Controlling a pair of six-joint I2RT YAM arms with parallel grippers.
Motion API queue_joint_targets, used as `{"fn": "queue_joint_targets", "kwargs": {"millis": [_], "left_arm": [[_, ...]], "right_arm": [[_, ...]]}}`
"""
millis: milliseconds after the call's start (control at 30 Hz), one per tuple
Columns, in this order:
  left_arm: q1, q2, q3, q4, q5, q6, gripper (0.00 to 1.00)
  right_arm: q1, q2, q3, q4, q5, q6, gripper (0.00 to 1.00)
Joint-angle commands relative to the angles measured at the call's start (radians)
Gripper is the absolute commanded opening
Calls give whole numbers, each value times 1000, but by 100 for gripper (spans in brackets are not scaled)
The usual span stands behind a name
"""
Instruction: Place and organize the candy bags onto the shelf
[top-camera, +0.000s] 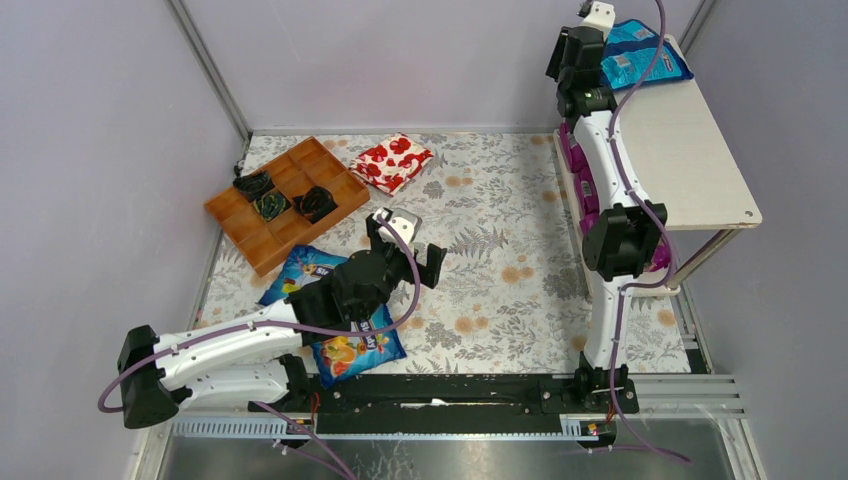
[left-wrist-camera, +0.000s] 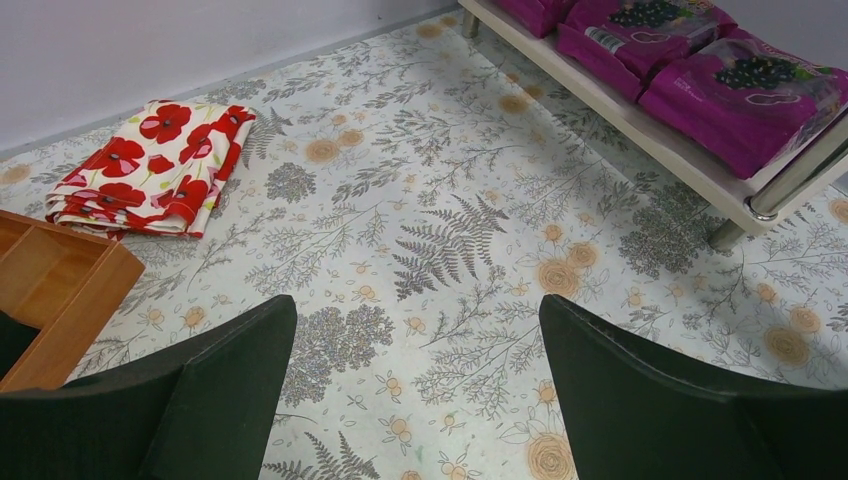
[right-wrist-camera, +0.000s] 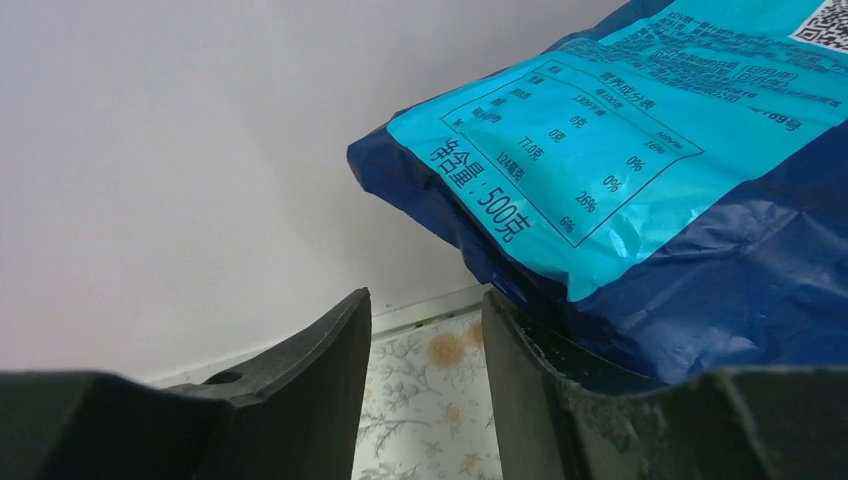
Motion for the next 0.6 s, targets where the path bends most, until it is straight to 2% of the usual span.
{"fn": "queue_joint_targets", "kwargs": {"millis": [0,200,367,567], "left_arm": [[8,-29,37,26,-19,6,96],[7,-28,37,25,-16,7,96],[12,-25,37,26,-15,7,97],[14,-24,38,23,-13,7,97]], "right_arm": [[2,24,49,117,144,-5,51],[2,105,142,157,216,-31,53],[-1,128,149,211,274,-61,54],[-9,135,176,199,294,-63,58]]}}
